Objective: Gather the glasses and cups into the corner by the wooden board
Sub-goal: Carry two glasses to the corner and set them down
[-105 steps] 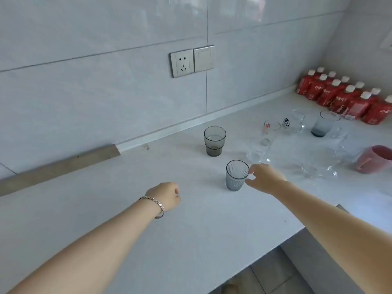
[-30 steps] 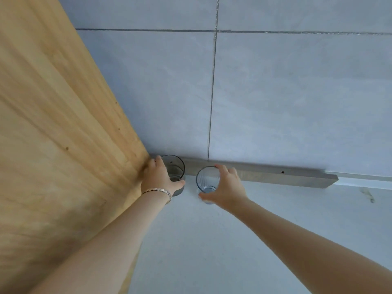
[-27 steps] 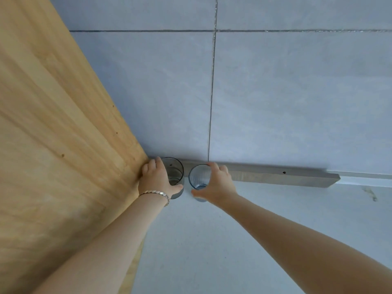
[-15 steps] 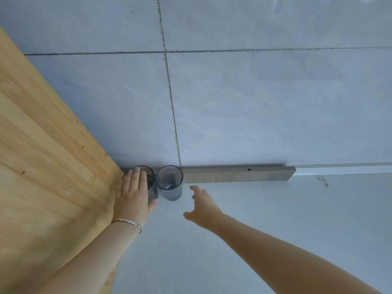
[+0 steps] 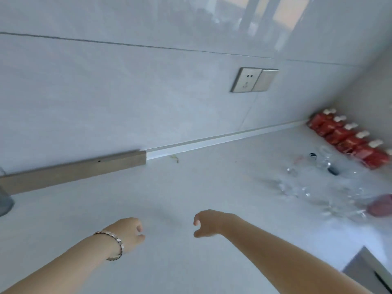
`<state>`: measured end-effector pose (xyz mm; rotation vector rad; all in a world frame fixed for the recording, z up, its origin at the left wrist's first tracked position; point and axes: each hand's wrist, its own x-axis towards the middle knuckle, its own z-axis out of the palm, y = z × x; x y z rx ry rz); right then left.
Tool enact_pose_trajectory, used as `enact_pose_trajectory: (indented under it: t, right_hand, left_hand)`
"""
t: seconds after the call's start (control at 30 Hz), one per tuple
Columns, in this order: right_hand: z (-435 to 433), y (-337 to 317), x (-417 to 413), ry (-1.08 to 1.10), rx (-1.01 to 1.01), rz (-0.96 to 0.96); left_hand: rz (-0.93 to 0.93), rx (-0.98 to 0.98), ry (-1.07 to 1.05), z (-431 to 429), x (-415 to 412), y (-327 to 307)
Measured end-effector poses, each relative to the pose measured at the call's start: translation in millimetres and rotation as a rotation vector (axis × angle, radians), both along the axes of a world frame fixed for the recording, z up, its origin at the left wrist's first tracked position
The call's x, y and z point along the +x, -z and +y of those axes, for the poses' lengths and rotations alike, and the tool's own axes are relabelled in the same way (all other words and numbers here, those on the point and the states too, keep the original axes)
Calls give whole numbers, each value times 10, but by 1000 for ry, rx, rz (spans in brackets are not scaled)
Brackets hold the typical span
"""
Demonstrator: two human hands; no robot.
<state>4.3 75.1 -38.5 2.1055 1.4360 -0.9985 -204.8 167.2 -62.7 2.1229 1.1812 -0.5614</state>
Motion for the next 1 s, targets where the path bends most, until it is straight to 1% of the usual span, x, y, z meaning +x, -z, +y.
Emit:
enact_pose_trajectory:
  t: [0.2,0.27,0.37,0.43,0.53,0.57,0.6,0.63,0.67,0.7,0.77,0.8,0.9,0.93,1.0]
  right_hand:
    - [-1029,-203,1622,266,28,-24]
    - [-1319,-241,2132,321,66,-23]
    - [-1645,-286,2889,361,167,-67]
    - [-1812,-337,3346,373,295,-142]
    - [-2075,-452,4054,417,511,-328]
    - [-2165,-479,4301,450,533,-374]
    - [-2249,-486,4537,494,513,-398]
    - [-2325,-469,4751,538,459,-387]
    - [-2393,-422,4938,578,388,-322]
    - [-2454,-361,5075,604,319,-213]
    - [-2556,-191,5216,555,227,-3]
    - [-2603,-103,5238,510,221,43]
    - [-2700,71,5267,483,339,4]
    - [-2716,93,5272,501,375,-12]
    - [-2740,108,5255,534,397,-34]
  left_hand:
    - [12,69,130,-480,1510,-92]
    - [13,82,151,-594,1986,-112]
    - [-7,113,126,-777,2667,-77]
    - [-13,120,98,-913,3041,-46]
    - [0,120,89,-1118,3583,-12]
    - [6,120,99,-1179,3753,-10]
    - [9,126,109,-1235,3906,-23]
    - [14,130,114,-1280,4032,-32]
    - [18,133,112,-1320,4144,-44]
    - [16,128,101,-1353,4238,-47]
    - [9,127,72,-1416,4399,-65]
    - [10,137,68,-1452,4472,-87]
    - [-1,231,93,-1581,4733,-211]
    - [-36,272,75,-1622,4851,-263]
    - [-132,288,-7,-1683,5127,-323]
